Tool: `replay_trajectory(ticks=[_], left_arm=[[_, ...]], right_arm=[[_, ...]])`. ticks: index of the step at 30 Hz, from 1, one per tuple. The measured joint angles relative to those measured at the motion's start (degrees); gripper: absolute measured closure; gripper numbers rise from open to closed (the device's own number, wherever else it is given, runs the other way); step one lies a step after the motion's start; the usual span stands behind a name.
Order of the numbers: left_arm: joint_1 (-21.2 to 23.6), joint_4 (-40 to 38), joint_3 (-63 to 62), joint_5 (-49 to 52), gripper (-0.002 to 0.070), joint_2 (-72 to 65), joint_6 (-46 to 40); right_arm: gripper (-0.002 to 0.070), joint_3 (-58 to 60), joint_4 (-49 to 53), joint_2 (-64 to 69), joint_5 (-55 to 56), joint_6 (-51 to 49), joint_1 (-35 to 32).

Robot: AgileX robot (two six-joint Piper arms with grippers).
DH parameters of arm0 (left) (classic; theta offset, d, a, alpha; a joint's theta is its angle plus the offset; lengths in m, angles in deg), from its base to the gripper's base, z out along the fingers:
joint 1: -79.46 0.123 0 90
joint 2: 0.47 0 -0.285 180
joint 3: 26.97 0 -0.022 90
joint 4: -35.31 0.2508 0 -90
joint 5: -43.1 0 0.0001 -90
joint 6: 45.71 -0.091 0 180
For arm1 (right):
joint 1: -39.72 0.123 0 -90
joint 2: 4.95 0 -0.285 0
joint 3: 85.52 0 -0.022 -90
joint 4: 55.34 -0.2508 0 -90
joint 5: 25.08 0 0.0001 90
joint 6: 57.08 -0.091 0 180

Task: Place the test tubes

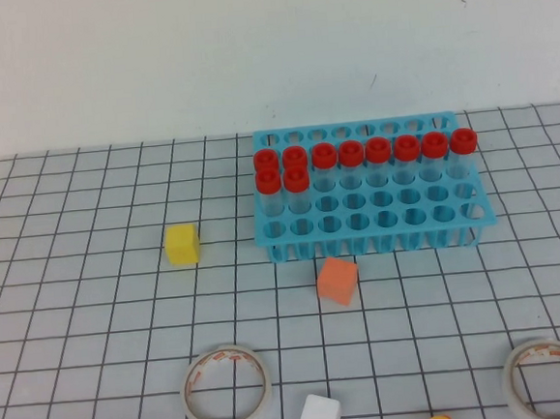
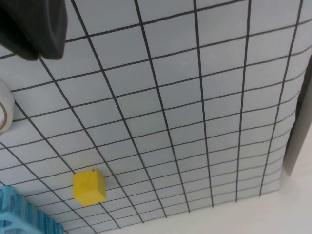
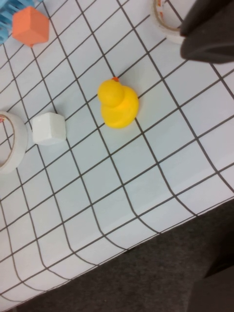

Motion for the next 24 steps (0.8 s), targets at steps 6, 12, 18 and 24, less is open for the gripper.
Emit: replay_trajectory(ticks=[6,12,18,24], left_arm=[[0.0,5.8,-0.1,-0.1,0.0675,0.0,11.6],[0.0,6.4,-0.1,-0.1,0.0675,0.0,15.7],[0.0,6.6,-0.1,-0.1,0.0675,0.0,15.3],[0.0,6.6,-0.1,-0.1,0.0675,0.0,14.8]], right_arm=[[0.0678,0.0,0.0,0.0,0.0,0.1,0.0],[0.0678,0.0,0.0,0.0,0.0,0.1,0.0],[0.0678,0.0,0.0,0.0,0.0,0.1,0.0],[0.0678,0.0,0.0,0.0,0.0,0.1,0.0]])
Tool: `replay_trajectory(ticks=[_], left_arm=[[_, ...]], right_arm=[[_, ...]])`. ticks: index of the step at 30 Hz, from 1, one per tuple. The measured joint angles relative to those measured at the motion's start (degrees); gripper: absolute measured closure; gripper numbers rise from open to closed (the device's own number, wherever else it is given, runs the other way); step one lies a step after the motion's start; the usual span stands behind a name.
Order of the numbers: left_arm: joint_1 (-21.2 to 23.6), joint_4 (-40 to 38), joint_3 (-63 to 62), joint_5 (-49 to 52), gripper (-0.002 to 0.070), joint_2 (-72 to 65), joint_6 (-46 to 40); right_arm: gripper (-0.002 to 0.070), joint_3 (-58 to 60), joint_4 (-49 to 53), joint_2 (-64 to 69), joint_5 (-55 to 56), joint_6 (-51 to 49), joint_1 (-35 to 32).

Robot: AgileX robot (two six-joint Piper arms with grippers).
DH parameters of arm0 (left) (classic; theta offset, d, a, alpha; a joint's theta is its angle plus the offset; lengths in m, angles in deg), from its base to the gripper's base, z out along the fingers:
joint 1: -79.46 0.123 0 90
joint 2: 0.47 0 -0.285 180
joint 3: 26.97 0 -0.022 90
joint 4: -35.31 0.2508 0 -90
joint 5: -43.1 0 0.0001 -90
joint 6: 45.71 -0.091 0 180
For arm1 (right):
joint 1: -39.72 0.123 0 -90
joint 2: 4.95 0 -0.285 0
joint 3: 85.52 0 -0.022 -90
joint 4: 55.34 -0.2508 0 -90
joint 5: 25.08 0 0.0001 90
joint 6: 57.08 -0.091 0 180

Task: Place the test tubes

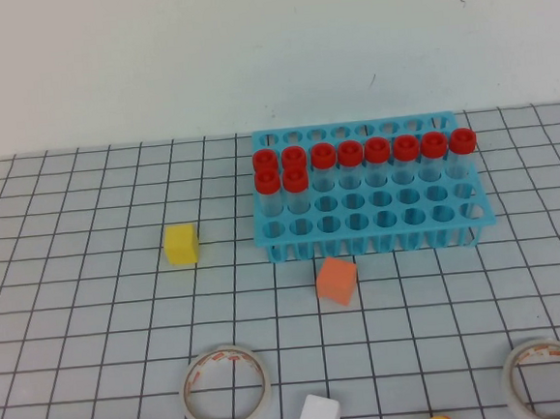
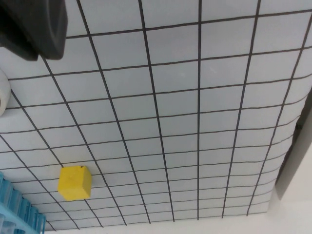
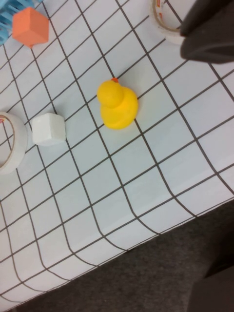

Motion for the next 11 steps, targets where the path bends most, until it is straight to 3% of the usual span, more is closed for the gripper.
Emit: replay_trajectory(ticks=[11], left_arm=[[0.0,0.0,0.0,0.0,0.0676,0.0,0.0]], right_arm=[[0.0678,0.0,0.0,-1.9,0.0,0.0,-0.5]])
